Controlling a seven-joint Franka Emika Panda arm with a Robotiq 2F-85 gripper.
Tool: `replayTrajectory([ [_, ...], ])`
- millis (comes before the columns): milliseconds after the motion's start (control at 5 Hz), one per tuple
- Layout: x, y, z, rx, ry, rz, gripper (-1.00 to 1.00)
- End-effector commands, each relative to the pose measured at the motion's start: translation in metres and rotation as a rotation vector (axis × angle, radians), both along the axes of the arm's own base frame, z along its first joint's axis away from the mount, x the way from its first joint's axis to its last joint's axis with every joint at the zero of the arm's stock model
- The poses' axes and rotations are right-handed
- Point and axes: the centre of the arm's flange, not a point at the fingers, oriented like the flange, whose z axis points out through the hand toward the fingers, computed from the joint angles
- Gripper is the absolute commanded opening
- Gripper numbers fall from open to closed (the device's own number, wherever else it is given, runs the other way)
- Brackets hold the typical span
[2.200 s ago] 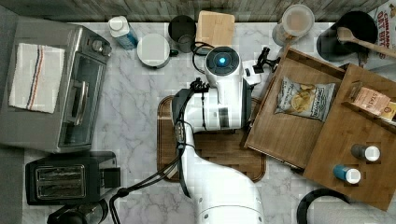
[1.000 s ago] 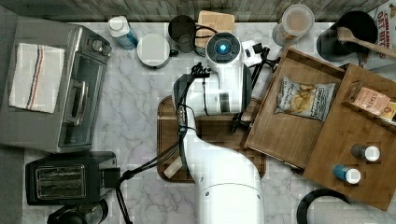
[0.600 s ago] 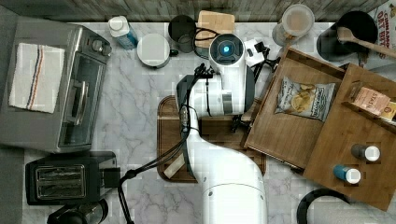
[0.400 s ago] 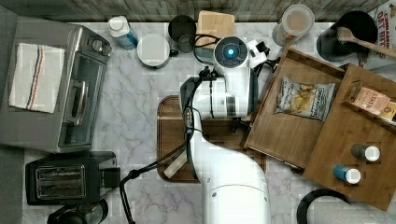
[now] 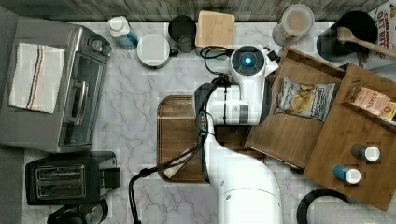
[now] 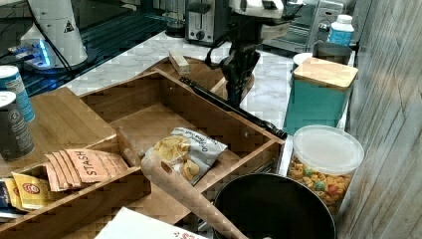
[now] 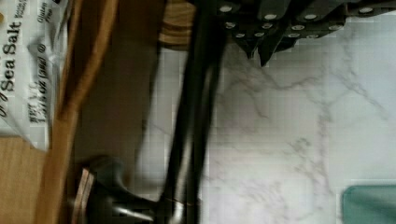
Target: Close the drawer.
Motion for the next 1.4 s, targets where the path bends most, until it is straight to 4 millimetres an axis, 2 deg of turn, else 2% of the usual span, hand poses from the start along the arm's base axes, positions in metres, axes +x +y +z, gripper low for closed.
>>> replayTrajectory([
  [200, -0.042, -0.116, 0.081, -0.048, -0.131, -0.125, -1.00],
  [400, -0.058, -0.162, 0.067, -0.053, -0.155, -0.082, -1.00],
  [600, -0.071, -0.207, 0.065, -0.074, -0.138, -0.099, -1.00],
  [800, -0.069, -0.266, 0.075, -0.057, -0.106, -0.088, -1.00],
  [1000, -0.078, -0.309, 0.078, -0.058, -0.079, -0.130, -1.00],
  [1200, -0.106, -0.323, 0.060, -0.103, -0.032, -0.173, -1.00],
  [1400, -0.141, -0.351, 0.052, -0.204, -0.017, -0.197, -1.00],
])
